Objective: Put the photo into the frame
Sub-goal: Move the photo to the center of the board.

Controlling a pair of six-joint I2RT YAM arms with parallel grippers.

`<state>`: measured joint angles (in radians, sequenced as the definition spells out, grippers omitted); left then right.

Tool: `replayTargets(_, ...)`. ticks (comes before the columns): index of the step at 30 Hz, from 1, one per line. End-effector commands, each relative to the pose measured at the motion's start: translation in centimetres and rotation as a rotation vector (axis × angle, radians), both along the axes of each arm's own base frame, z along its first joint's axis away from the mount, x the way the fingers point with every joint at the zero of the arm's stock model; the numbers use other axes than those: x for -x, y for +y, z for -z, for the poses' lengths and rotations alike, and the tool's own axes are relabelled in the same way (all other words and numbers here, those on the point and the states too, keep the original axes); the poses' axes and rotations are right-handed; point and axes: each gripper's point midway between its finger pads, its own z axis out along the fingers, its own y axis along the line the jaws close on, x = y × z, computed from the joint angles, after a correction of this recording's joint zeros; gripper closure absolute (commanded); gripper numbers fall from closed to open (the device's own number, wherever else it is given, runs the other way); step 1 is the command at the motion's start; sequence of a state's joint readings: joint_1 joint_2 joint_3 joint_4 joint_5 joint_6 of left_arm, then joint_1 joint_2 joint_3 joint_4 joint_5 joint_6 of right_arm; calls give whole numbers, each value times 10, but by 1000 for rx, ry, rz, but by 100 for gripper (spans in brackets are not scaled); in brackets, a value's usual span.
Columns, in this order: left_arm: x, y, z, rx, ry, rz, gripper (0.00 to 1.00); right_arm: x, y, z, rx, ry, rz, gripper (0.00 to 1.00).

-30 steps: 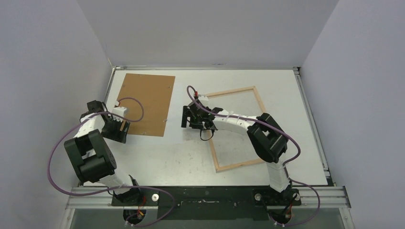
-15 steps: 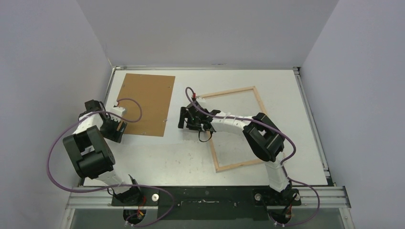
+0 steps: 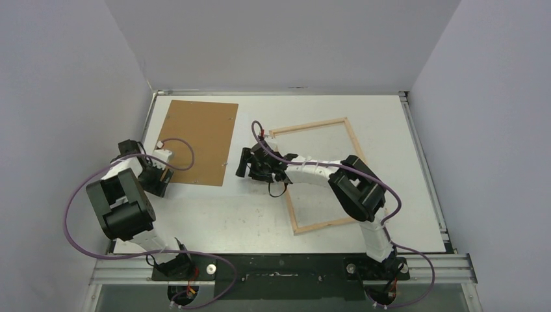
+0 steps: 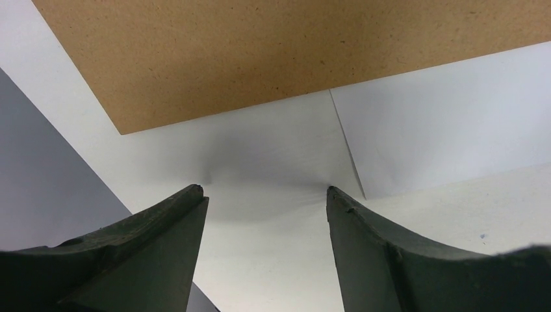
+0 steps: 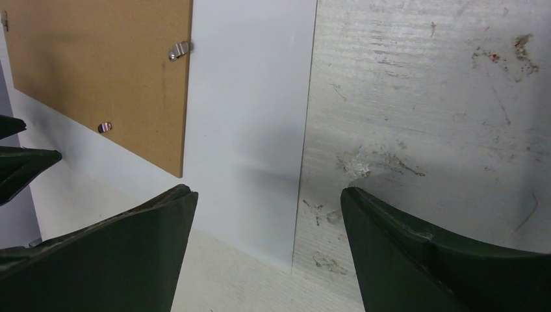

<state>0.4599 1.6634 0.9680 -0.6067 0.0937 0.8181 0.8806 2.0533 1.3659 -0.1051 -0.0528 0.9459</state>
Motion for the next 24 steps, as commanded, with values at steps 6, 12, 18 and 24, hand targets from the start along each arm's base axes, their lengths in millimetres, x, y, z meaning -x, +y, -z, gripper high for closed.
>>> replayTargets(6,-1,-1,16,-21,-3,47,37,11,13,16,-36,76,7,15)
replayTargets(12,-2,-4,17,-23,0,64,38,12,23,23,-83,110,10,16)
replayTargets(18,-3,-9,17,-26,-1,84,38,12,28,26,-107,128,17,16)
replayTargets(24,-3,-13,18,-23,0,103,38,9,35,27,-139,132,26,16)
